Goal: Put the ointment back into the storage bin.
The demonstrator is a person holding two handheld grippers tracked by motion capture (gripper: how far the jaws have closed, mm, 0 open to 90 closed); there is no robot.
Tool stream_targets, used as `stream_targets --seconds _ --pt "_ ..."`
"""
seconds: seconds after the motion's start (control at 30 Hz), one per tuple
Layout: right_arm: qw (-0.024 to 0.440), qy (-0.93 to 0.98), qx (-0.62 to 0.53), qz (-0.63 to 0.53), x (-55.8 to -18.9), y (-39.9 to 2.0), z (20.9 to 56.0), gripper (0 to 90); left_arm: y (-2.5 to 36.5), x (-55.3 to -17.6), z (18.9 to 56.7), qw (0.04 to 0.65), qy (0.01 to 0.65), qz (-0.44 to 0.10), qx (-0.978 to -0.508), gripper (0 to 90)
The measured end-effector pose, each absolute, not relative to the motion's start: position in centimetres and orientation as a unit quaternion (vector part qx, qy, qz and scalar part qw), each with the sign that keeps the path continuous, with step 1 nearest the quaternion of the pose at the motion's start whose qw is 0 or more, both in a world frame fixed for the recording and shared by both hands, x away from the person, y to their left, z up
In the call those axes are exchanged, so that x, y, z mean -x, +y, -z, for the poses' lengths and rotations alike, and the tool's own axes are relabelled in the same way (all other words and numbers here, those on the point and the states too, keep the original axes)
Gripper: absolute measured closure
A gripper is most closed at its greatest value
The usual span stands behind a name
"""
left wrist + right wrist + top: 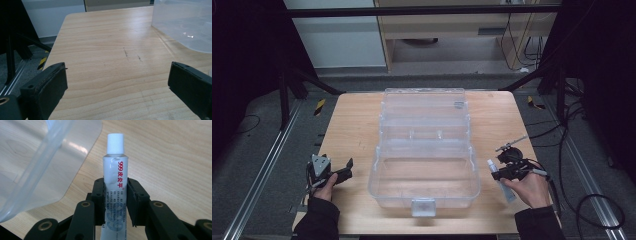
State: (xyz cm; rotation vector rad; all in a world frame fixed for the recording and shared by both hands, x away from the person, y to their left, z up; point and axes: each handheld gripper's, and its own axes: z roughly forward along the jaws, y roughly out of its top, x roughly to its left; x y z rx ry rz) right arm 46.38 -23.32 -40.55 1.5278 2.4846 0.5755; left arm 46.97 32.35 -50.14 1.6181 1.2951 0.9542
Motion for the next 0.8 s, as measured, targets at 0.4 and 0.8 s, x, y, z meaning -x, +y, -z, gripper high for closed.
stream_targets --seconds 0.4,0.8 --pt "0.106 0.844 -0.466 -0.242 -46.2 -24.4 38.0 69.8 32.3 -46.9 50.1 0.417 0.514 -0.380 -0.645 1.8" --pt "0.121 0.854 -0.422 -0.278 -45.9 -24.4 35.0 69.8 32.3 -47.0 50.1 0.417 0.515 -0.380 -0.645 1.8"
